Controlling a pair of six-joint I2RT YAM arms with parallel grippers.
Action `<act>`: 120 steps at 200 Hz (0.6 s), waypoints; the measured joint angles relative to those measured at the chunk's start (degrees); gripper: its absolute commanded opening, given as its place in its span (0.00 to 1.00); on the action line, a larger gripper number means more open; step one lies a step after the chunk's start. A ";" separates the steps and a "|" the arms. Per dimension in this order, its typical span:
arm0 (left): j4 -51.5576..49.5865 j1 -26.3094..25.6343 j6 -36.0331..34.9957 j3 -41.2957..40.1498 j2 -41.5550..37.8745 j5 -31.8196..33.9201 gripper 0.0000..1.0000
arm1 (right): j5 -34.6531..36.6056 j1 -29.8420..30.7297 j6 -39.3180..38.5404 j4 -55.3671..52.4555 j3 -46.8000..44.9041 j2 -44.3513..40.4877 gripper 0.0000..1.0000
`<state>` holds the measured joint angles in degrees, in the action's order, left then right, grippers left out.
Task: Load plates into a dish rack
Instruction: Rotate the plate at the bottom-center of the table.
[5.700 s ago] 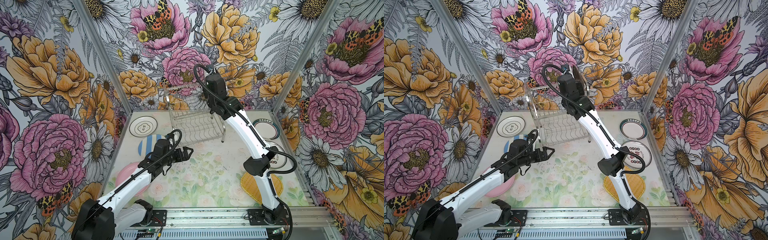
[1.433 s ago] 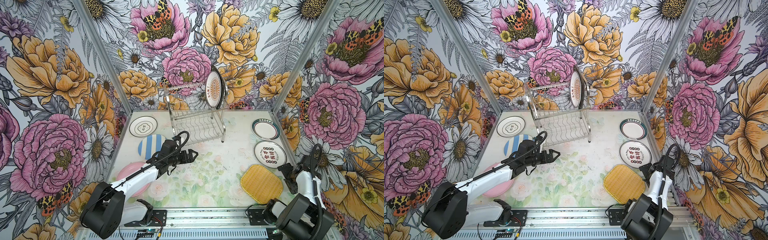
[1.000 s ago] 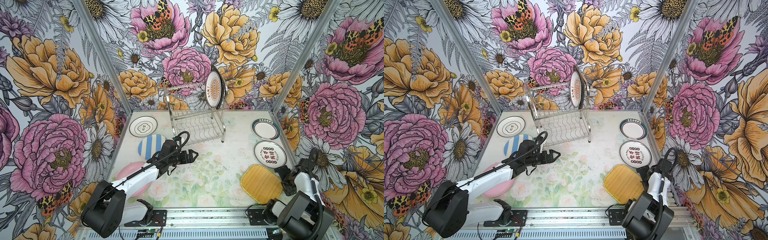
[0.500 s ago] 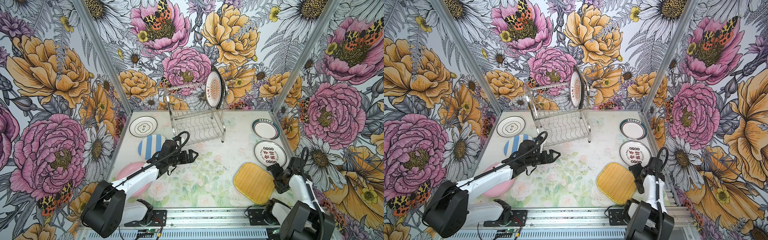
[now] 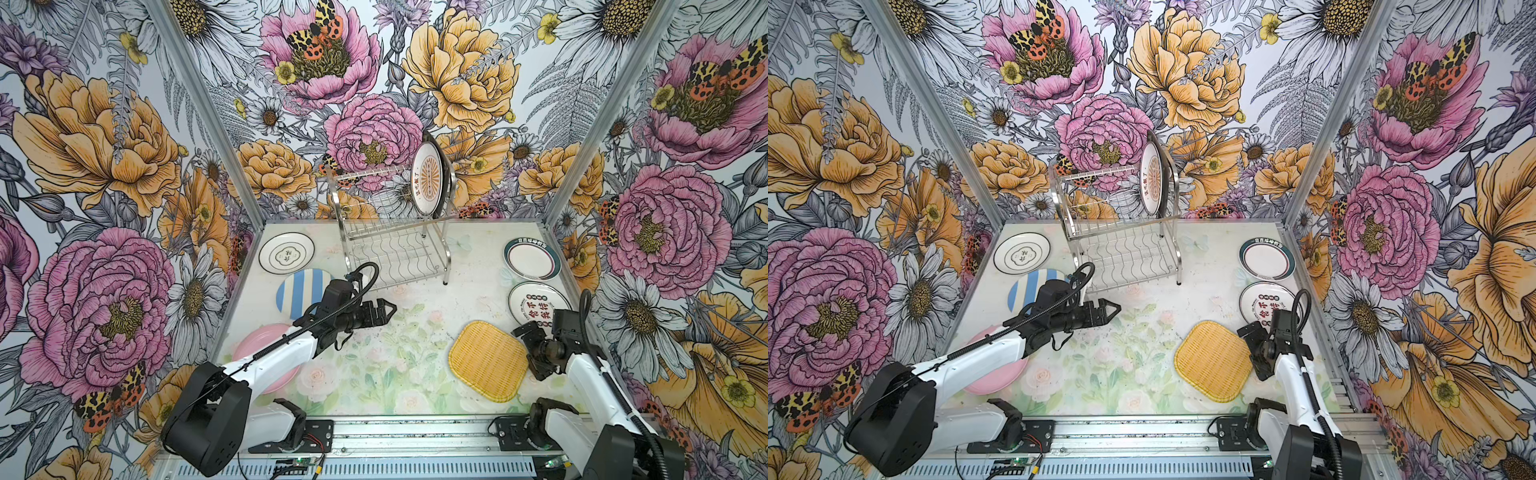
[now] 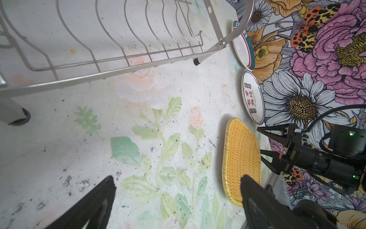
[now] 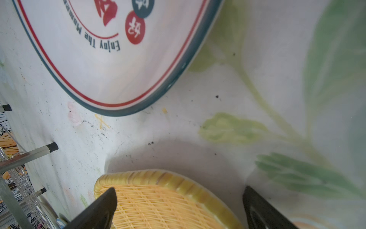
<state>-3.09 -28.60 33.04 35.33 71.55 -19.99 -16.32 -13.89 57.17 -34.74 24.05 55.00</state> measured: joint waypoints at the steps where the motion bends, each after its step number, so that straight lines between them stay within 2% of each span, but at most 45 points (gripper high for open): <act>1: 0.00 0.00 0.00 0.00 0.00 0.00 0.99 | -0.04 0.22 0.09 0.26 0.00 0.13 0.99; 81: -0.04 0.00 0.00 -0.28 -1.40 0.02 0.99 | 1.29 14.10 6.25 8.26 2.14 6.93 0.99; 120: -0.04 0.00 0.00 -0.33 -1.44 0.04 0.99 | 0.70 20.09 5.16 9.40 5.25 11.91 0.99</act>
<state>-3.14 -28.60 33.04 35.00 70.11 -19.94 -15.62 6.20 62.33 -25.34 29.30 66.92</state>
